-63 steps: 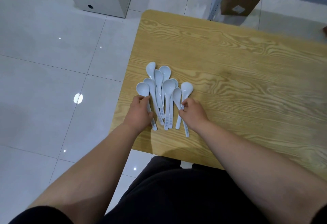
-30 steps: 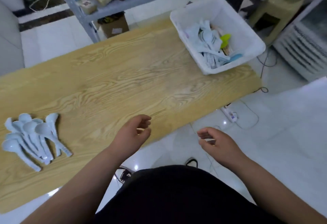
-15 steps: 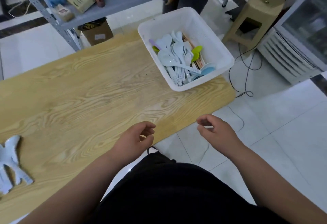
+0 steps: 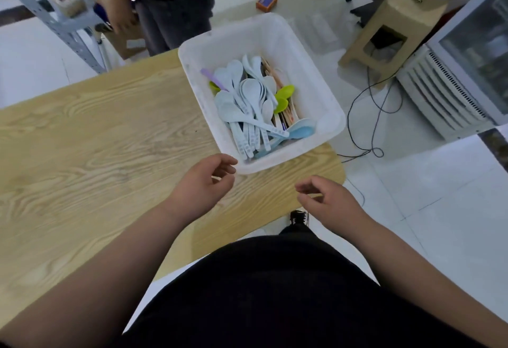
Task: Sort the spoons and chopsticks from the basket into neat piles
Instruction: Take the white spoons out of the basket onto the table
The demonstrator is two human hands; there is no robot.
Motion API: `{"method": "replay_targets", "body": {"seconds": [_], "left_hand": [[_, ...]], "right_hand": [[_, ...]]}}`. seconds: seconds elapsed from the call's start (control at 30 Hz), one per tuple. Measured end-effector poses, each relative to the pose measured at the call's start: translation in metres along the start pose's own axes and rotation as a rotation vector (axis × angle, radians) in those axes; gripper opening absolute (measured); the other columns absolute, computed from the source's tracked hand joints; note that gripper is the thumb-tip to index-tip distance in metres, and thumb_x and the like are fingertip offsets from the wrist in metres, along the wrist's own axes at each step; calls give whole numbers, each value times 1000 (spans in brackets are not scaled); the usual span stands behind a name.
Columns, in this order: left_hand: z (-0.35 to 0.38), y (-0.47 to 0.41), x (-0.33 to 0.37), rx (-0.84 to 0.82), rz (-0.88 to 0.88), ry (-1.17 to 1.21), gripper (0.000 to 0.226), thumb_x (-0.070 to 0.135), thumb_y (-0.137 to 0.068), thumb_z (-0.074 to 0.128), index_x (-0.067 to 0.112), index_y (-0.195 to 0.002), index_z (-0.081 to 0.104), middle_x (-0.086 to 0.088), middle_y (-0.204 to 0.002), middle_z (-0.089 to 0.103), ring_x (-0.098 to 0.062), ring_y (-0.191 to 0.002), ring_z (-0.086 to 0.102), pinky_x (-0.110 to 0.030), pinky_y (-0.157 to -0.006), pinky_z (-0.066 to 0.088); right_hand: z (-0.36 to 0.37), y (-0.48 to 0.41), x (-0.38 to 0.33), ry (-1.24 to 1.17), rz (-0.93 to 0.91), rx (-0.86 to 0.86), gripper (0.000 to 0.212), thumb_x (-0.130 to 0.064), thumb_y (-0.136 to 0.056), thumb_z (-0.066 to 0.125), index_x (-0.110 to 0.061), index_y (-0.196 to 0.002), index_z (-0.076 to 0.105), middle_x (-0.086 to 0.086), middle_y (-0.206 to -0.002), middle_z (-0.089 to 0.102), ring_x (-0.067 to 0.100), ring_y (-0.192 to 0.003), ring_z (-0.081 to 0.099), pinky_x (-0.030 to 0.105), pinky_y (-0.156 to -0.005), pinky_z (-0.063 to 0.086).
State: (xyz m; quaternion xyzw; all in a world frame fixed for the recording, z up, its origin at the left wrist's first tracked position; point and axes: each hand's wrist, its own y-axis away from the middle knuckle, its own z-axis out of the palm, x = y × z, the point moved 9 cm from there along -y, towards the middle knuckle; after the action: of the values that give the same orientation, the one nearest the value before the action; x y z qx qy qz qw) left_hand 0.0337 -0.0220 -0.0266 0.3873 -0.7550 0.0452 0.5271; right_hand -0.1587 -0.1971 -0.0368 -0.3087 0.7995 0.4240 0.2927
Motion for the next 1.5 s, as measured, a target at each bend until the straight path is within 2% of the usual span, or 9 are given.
{"method": "replay_targets", "body": {"seconds": [0.33,0.47,0.57,0.73,0.83,0.97,1.1,1.3,1.5], "left_hand": [[43,-25,24,299,-258,97,24,14,-94,62,31,-111,64,13,-100,67,1,-86,62,-12,-74,47],[50,-29,26,391,-311,97,24,14,-94,61,28,-114,65,13,-101,67,3,-89,61,-8,-73,45],[47,-34,23,406,-341,21,27,20,-93,60,27,-119,63,14,-104,64,1,-94,61,-19,-81,50],[37,-73,19,290,-436,-311,49,24,-96,58,12,-141,44,-5,-131,53,-19,-112,59,-33,-92,49],[35,-108,19,233,-508,-410,36,18,-99,50,2,-132,46,-16,-128,50,-24,-102,51,-33,-83,43],[41,-135,21,59,-572,-617,30,10,-103,35,6,-120,59,-14,-126,52,-23,-111,51,-26,-81,37],[33,-150,2,226,-640,-470,36,7,-101,40,-3,-135,39,-24,-128,54,-33,-109,60,-33,-82,43],[39,-156,2,247,-595,-538,63,6,-97,44,-7,-148,9,-23,-125,54,-35,-108,63,-36,-80,45],[34,-149,-6,290,-624,-196,30,7,-90,57,9,-119,49,-9,-101,65,-27,-86,61,-32,-65,44]], "right_hand": [[-78,-114,-47,129,-298,-211,16,-18,-95,64,-32,-103,64,-21,-102,64,-15,-90,59,1,-72,42],[-71,-162,-62,280,-371,-258,12,-21,-94,63,-27,-105,65,-13,-100,65,-5,-92,59,19,-84,49],[-50,-192,-73,403,-364,-285,18,-27,-93,64,-20,-110,63,-5,-103,64,10,-93,61,34,-88,52],[1,-220,-90,676,-349,-278,45,-45,-91,67,-15,-121,53,5,-111,61,26,-97,62,38,-72,50],[24,-225,-89,853,-355,-271,49,-50,-92,63,-13,-118,44,9,-111,58,32,-92,63,35,-60,39],[32,-230,-82,781,-306,-267,43,-41,-95,61,-13,-117,36,6,-97,55,29,-73,55,33,-49,28],[27,-232,-74,719,-279,-241,34,-22,-99,55,-13,-124,33,12,-100,66,30,-71,57,36,-55,38],[9,-233,-64,510,-218,-243,43,-23,-96,58,-20,-135,39,7,-107,66,33,-90,65,40,-72,50],[-9,-232,-52,261,-118,-301,30,-15,-92,62,-27,-119,57,0,-100,70,21,-81,72,43,-78,59]]}}
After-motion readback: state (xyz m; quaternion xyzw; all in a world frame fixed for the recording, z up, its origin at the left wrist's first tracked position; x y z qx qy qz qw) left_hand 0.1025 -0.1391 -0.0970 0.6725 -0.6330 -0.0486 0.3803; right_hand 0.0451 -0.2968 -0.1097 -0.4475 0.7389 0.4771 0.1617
